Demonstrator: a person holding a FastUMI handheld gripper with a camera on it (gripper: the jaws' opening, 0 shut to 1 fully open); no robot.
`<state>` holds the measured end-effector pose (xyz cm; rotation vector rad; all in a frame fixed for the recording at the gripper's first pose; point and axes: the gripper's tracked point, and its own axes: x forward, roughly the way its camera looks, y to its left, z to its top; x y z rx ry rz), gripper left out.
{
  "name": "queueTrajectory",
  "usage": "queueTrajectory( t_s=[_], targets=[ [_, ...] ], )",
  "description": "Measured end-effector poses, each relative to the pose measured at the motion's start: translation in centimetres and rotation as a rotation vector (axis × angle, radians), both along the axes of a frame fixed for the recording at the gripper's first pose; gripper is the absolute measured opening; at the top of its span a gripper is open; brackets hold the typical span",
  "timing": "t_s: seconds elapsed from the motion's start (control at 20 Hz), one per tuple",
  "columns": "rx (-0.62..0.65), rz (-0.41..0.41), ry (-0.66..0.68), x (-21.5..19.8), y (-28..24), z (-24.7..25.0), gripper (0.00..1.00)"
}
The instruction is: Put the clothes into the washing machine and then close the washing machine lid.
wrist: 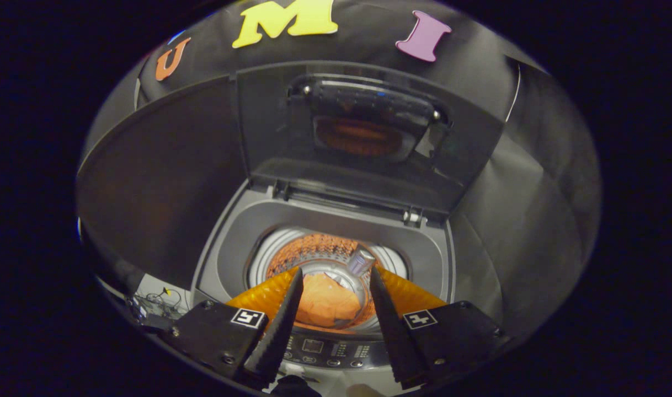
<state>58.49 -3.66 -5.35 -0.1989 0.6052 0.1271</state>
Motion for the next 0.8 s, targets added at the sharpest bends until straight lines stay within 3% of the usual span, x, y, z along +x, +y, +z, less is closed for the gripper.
queueTrajectory(
  t_s=[0.35,0.8],
  targets=[
    [0.066,-0.006,-0.121,1.9,1.9,6.8,0.77],
    [0.118,-0.067,-0.237,6.4,0.2,14.9,0.77]
  ],
)
